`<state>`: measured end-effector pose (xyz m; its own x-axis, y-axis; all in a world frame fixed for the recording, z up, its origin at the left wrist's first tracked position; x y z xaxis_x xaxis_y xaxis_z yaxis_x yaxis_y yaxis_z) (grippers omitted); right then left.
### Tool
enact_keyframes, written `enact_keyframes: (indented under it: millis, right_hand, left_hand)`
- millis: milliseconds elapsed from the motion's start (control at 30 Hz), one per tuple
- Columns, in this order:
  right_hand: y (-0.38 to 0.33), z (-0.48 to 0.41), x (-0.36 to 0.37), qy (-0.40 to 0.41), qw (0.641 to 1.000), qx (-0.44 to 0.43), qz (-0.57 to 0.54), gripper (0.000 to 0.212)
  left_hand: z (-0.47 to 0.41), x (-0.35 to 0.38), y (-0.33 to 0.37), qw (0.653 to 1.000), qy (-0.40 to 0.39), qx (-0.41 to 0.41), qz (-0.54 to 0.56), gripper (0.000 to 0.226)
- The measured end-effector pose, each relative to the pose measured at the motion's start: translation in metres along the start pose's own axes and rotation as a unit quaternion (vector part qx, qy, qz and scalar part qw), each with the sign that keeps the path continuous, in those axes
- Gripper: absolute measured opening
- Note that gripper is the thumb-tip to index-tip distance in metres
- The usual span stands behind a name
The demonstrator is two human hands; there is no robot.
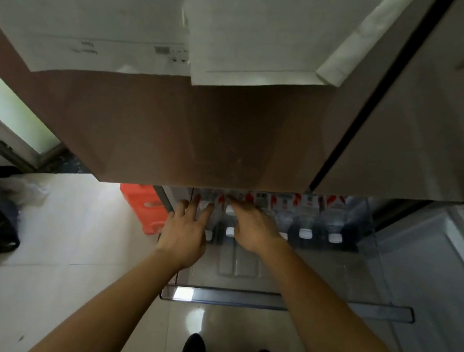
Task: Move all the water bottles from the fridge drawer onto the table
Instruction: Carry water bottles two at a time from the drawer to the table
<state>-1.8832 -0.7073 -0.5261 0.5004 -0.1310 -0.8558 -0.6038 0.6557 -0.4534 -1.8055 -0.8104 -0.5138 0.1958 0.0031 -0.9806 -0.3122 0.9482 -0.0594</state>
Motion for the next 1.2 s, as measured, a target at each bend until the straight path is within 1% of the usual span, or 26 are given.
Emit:
enact_keyframes:
  millis: [100, 200, 300, 400, 500, 567, 633, 700, 800, 900, 967, 1067, 1133, 1200]
  right_hand:
    - [-0.003, 0.004, 0.011, 0.001, 0.999, 0.006, -0.032, 0.076]
    - [0.005, 0.011, 0.008, 0.050, 0.997, 0.023, -0.055, 0.070]
    - [0.020, 0.026, 0.011, 0.064, 0.995, 0.041, -0.070, 0.062]
    - [0.032, 0.041, 0.018, 0.044, 0.995, 0.049, -0.074, 0.069]
    - [0.028, 0.045, 0.020, 0.025, 0.996, 0.035, -0.078, 0.077]
    - [0.024, 0.044, 0.021, 0.014, 0.996, 0.041, -0.078, 0.076]
    - [0.023, 0.045, 0.017, 0.030, 0.994, 0.054, -0.085, 0.069]
    - [0.020, 0.049, 0.012, 0.055, 0.994, 0.055, -0.071, 0.057]
    - [0.018, 0.062, 0.006, 0.081, 0.995, 0.047, -0.031, 0.051]
    - [0.008, 0.077, -0.009, 0.123, 0.992, 0.023, -0.031, 0.042]
    - [0.001, 0.086, -0.025, 0.164, 0.985, 0.022, -0.056, 0.035]
    - [-0.004, 0.104, -0.066, 0.264, 0.959, 0.040, -0.098, 0.022]
    - [-0.004, 0.118, -0.095, 0.312, 0.941, 0.062, -0.113, 0.022]
    - [-0.005, 0.128, -0.117, 0.330, 0.936, 0.076, -0.100, 0.022]
  left_hand:
    - [-0.012, 0.000, 0.000, 1.000, -0.003, 0.007, -0.030, 0.085]
    - [-0.024, -0.002, 0.001, 0.999, -0.006, 0.000, -0.045, 0.084]
    - [-0.032, -0.003, 0.006, 0.997, -0.010, 0.006, -0.074, 0.083]
    - [-0.034, -0.002, 0.017, 0.995, -0.012, 0.020, -0.097, 0.082]
    - [-0.031, 0.004, 0.022, 0.996, -0.031, 0.000, -0.088, 0.083]
    - [-0.028, 0.004, 0.021, 0.997, -0.032, -0.010, -0.068, 0.075]
    - [-0.018, 0.005, 0.021, 0.998, -0.029, -0.001, -0.049, 0.062]
    - [0.000, 0.002, 0.019, 0.999, -0.009, 0.004, -0.035, 0.053]
    - [0.027, -0.005, 0.020, 0.999, 0.038, 0.015, -0.014, 0.053]
    - [0.042, -0.028, 0.017, 0.993, 0.113, 0.017, 0.011, 0.047]
    - [0.050, -0.049, 0.017, 0.985, 0.160, 0.034, 0.053, 0.041]
    - [0.063, -0.081, 0.018, 0.965, 0.222, 0.047, 0.132, 0.023]
    - [0.067, -0.106, 0.010, 0.952, 0.234, 0.016, 0.197, 0.016]
    - [0.064, -0.127, 0.005, 0.941, 0.221, -0.002, 0.257, 0.014]
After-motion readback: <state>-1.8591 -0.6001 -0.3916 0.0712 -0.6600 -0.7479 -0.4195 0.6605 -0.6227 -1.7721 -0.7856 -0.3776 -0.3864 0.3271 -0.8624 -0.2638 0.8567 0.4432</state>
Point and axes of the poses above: each hand's wrist, its own z-axis away from the middle knuckle, its own x-axis out of the palm, y = z × x, the point moved 10 cm from there along -z, towards the middle knuckle, and after that the axes turned 9 degrees about -x, right-handed, at the moved point
